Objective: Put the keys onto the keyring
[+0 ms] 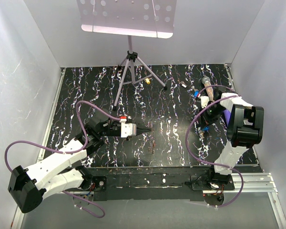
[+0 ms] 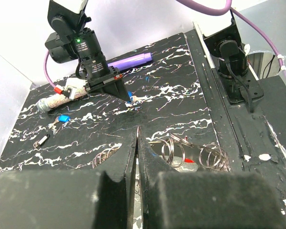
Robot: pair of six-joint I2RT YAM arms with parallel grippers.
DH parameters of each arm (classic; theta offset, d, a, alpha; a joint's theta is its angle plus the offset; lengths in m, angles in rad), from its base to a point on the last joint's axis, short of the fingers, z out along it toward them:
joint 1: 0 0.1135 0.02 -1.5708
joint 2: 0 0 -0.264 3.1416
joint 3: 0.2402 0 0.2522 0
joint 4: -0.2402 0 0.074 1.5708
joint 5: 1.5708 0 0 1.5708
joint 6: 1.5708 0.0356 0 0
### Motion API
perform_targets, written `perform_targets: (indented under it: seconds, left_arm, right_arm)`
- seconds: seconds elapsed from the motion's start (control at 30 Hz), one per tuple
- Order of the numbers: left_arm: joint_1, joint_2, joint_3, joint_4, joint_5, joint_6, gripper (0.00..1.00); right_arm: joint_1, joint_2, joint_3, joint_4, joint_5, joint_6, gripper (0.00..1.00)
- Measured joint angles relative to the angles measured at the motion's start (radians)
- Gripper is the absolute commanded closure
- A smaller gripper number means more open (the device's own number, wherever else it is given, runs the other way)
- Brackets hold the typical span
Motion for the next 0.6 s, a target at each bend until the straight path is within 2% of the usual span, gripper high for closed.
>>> perform_targets:
  seconds: [0.4,0.6]
  left_arm:
    - [0.0,0.0,0.0,-0.006,0.0,0.001,1.0]
    - [0.0,0.0,0.0,-0.006,0.0,0.001,1.0]
  right_arm:
    - [0.0,0.004,0.0,0.007,-0.009,0.006,0.87]
    - [0.0,0.006,0.0,0.011,-0.009,0.006,0.86]
